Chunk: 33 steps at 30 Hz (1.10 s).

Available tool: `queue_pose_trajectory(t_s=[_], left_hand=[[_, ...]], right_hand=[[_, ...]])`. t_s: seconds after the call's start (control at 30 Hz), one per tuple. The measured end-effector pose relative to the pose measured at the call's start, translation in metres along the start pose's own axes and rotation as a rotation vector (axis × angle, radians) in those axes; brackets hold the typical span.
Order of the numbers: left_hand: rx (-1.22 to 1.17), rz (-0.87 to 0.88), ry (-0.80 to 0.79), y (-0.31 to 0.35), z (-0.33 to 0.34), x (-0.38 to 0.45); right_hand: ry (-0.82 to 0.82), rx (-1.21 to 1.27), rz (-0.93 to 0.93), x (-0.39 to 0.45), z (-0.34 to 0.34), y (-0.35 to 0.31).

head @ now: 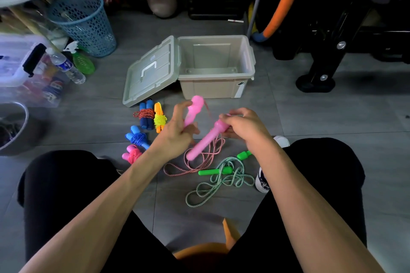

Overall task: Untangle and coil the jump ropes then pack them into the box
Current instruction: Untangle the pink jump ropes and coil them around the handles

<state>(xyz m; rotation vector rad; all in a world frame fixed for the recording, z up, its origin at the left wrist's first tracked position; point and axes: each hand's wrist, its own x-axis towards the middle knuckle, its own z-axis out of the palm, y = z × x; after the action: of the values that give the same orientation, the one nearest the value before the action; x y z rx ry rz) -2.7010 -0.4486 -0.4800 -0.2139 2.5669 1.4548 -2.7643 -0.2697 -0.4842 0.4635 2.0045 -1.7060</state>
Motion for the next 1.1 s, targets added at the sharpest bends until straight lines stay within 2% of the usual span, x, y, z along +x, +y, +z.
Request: queue_pose_trajectory(t_s=[0.07,0.17,0.3,0.33,0.43,0.47,0.57,0.67,0.8,0.87,1.03,1.1], left_hand=[[0.026,0.021,-0.032,0.002,0.002,-0.002],[-0.054,-0.057,-0.096,0.007,0.002,-0.006],[-0.110,-0.034,0.018,0.009,-0.003,-0.010],[-0.113,-0.021,0.045,0.009,-0.004,-0.010],[-0.078,0.046,0.098,0.006,-0.007,-0.011],[-0.072,0.075,0.096,0.006,-0.008,-0.013],[-0.059,0.152,0.066,0.009,-0.012,-0.019],[-0.086,0.188,0.078,0.012,-0.017,-0.025],[-0.144,0.181,0.023,0.012,-0.019,-0.027],[-0.040,0.192,0.020,0.010,-0.015,-0.028],[0.753,0.296,0.262,0.009,-0.006,-0.027],[0.900,0.270,0.287,0.013,0.001,-0.026]], right_hand=[[-0.018,0.068,-0.001,0.001,0.005,-0.002],[-0.006,0.116,-0.039,0.002,0.012,-0.005],[-0.022,0.174,-0.025,0.000,0.019,-0.011],[-0.004,0.124,-0.048,-0.002,0.019,-0.012],[0.189,-0.396,-0.219,-0.005,0.020,-0.016],[0.247,-0.497,-0.295,-0.007,0.022,-0.016],[0.186,-0.455,-0.470,-0.009,0.029,-0.018],[0.066,-0.416,-0.448,-0.015,0.033,-0.024],[0.095,-0.436,-0.442,-0.019,0.032,-0.026],[0.145,-0.458,-0.445,-0.019,0.033,-0.025],[0.245,-0.476,-0.358,-0.019,0.038,-0.020],[0.227,-0.436,-0.308,-0.018,0.039,-0.019]])
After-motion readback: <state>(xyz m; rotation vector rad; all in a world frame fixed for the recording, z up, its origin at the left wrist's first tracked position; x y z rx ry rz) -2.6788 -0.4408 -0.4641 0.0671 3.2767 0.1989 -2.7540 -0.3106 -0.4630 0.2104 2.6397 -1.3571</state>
